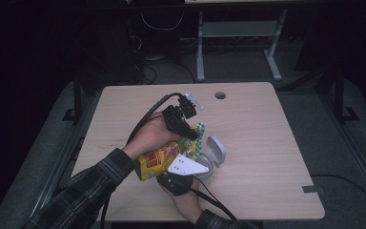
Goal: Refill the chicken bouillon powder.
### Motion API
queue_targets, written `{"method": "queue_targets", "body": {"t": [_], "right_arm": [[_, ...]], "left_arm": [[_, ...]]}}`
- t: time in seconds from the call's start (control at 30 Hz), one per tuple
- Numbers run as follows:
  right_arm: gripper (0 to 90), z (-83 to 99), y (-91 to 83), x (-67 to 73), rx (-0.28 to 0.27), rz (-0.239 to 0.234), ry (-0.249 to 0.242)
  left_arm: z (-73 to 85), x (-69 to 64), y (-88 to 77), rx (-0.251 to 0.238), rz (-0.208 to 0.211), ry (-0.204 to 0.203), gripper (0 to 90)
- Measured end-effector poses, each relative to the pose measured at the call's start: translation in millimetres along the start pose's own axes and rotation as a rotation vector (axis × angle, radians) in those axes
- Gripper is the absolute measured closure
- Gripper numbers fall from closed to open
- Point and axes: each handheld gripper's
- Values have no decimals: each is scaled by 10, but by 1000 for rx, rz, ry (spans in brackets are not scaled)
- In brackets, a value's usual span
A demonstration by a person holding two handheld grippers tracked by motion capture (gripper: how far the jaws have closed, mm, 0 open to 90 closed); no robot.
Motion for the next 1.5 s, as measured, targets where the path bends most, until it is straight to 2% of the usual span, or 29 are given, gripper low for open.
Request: {"method": "queue_targets", "body": {"t": [1.5], "right_arm": [[897, -21, -19, -26, -12, 8, -2]], "left_arm": [[-54, -23, -2, -4, -18, -3, 897]]}}
Point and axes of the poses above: each handheld gripper's, and its own axes: y roughly forward along the jaws, z roughly out of its underside, x roughly to its left, and after that the axes turned 5 degrees about x, right-handed
